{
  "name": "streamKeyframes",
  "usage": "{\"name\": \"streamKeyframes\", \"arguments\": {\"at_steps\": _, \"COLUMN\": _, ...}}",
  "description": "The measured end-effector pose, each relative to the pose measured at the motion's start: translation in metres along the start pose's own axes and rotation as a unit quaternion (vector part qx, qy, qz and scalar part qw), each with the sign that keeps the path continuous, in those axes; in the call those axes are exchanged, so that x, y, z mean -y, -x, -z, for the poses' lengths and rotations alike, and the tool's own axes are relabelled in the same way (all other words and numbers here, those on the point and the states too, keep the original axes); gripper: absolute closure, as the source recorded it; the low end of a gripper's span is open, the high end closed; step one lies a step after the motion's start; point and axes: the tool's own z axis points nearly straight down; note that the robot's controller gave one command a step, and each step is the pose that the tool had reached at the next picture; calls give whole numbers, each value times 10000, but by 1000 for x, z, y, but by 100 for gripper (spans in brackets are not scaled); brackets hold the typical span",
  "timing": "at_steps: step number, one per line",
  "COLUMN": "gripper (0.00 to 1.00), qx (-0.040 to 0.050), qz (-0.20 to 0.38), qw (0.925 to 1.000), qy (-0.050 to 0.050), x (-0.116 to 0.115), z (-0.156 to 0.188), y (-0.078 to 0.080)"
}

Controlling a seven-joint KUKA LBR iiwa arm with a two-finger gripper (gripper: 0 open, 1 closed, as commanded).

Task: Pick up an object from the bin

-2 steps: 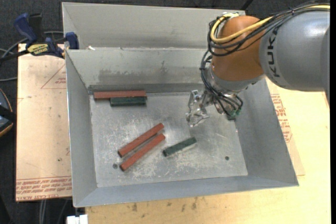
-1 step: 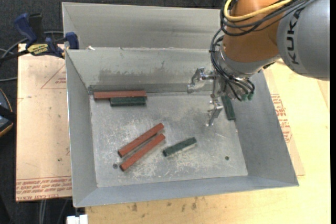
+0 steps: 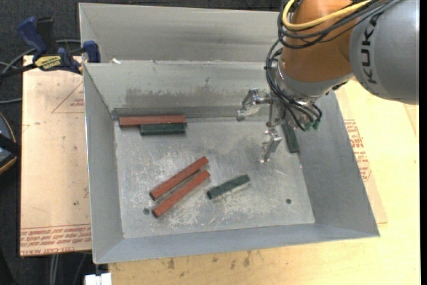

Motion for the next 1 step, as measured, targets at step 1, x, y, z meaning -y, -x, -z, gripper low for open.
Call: {"name": "streamKeyframes", "arguments": {"at_steps": 1, "gripper": 0, "qx": 17, "qz": 430, "qw": 9991, "qy": -5, "x": -18, "z": -56, "y": -49}}
